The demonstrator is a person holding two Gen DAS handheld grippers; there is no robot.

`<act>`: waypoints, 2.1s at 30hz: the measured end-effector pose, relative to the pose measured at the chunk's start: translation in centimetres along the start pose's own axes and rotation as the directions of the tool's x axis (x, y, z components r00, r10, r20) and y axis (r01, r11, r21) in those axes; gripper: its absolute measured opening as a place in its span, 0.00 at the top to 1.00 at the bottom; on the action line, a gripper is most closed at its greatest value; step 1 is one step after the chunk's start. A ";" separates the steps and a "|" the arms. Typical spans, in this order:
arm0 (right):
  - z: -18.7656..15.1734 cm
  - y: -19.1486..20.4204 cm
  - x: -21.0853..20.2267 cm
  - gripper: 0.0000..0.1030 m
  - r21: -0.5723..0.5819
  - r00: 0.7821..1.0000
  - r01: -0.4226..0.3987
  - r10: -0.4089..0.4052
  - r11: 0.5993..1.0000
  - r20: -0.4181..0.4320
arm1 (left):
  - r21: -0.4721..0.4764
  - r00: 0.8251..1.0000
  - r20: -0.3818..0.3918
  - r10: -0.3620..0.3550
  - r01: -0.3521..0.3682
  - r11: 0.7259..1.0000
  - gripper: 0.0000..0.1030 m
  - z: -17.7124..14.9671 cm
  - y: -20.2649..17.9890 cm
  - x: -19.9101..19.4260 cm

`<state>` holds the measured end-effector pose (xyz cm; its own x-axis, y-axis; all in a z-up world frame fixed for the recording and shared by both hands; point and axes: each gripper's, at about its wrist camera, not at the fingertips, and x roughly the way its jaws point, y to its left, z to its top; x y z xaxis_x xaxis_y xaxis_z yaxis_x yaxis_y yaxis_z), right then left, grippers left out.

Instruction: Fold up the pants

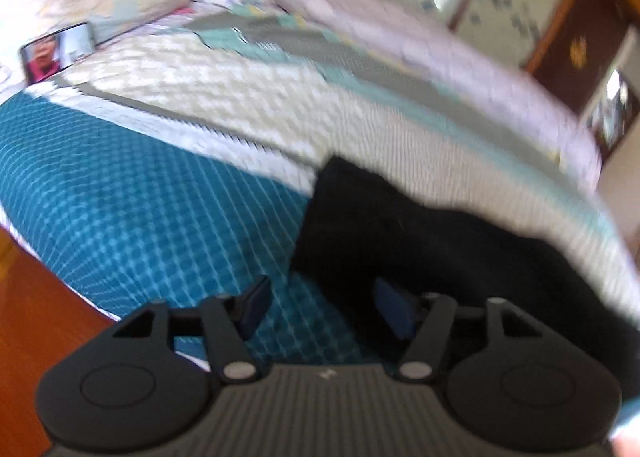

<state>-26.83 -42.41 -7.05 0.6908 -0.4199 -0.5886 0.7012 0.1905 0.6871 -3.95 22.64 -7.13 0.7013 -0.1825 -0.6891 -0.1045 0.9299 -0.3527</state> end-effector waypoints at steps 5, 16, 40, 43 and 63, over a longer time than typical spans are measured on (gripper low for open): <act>-1.1 5.2 -0.9 0.81 -0.161 0.985 -0.169 0.161 0.972 -0.066 | -0.136 0.999 0.012 -0.048 0.049 0.989 0.38 1.8 1.4 -1.2; -23.0 19.2 2.8 0.72 -0.491 0.760 -0.559 0.176 0.669 -0.625 | -0.317 0.967 -0.163 -0.195 0.136 0.939 0.61 1.6 0.8 5.5; -43.2 30.7 7.0 0.70 -0.346 0.400 -0.818 0.023 0.460 -0.916 | -0.139 0.963 0.007 -0.269 0.268 0.953 0.50 3.3 1.9 1.6; -44.3 28.9 9.4 0.78 -0.346 0.407 -0.774 -0.002 0.529 -0.913 | -0.057 0.953 -0.064 -0.297 0.293 0.954 0.50 3.3 -1.6 4.9; -3.7 7.0 6.7 0.56 -0.223 0.982 -0.190 0.185 0.956 -0.042 | -0.002 0.993 -0.091 -0.076 0.076 0.997 0.48 2.7 -5.9 6.3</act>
<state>-16.61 -40.64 -7.74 0.8154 -0.3399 -0.4686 0.5788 0.4594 0.6738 2.98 16.84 -7.67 0.6403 -0.2810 -0.7148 -0.0521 0.9126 -0.4055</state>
